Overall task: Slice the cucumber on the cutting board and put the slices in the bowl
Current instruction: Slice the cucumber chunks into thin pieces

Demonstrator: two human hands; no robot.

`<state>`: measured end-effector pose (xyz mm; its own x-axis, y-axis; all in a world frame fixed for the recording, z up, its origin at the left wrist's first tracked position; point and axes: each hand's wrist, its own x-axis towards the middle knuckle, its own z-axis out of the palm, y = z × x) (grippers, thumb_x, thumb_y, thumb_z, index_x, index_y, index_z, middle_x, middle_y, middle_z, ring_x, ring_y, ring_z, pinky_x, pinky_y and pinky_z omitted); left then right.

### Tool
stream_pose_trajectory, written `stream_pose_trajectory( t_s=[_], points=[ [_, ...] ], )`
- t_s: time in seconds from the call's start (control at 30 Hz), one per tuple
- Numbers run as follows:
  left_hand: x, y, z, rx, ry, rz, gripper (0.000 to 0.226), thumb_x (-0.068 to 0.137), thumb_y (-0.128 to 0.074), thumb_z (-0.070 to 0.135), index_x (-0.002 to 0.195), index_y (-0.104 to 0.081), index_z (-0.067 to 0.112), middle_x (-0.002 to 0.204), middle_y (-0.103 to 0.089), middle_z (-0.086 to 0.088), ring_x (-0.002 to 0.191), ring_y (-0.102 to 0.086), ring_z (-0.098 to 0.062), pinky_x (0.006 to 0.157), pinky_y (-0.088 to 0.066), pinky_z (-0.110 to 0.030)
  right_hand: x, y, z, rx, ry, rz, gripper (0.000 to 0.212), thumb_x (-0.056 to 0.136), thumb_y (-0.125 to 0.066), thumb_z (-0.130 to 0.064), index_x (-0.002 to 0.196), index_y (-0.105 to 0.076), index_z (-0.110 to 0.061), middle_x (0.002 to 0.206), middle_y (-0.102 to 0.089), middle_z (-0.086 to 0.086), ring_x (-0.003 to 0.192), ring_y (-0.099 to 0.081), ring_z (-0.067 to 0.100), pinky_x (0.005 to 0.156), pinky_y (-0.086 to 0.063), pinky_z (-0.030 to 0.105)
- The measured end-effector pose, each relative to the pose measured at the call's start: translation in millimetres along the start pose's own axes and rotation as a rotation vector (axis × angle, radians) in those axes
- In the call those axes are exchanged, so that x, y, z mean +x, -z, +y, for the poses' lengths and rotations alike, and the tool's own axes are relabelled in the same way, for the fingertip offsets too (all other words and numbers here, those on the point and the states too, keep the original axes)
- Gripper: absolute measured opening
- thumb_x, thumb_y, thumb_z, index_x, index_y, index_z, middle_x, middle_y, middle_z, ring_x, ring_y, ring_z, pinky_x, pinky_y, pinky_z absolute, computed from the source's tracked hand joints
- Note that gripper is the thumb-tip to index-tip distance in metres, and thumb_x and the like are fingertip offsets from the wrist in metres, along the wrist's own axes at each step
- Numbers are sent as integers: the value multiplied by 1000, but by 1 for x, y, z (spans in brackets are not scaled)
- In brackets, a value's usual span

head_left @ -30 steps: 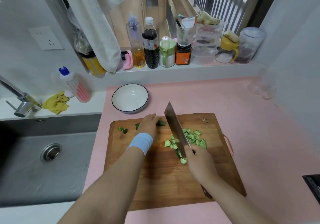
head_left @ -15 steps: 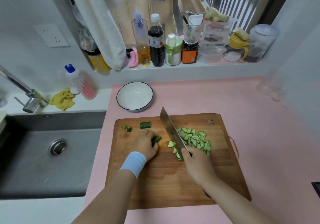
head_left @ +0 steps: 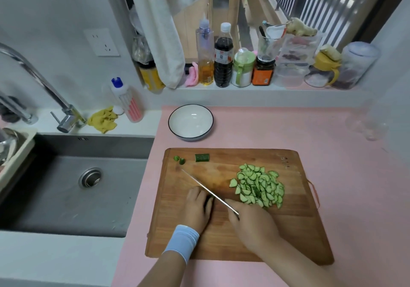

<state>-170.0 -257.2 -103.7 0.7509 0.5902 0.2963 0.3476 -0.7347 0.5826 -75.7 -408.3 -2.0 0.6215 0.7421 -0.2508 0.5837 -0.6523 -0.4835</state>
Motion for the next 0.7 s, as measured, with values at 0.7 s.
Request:
stream_pose_trajectory(
  t_s=[0.7],
  points=[
    [0, -5, -11, -64, -105, 35, 17, 81, -70, 3, 98, -69, 9, 96, -66, -4, 89, -57, -19, 82, -50, -26, -18, 1, 5, -90, -25, -65, 44, 104, -39, -40, 148, -42, -44, 100, -73, -5, 94, -66, 16, 80, -49, 31]
  ],
)
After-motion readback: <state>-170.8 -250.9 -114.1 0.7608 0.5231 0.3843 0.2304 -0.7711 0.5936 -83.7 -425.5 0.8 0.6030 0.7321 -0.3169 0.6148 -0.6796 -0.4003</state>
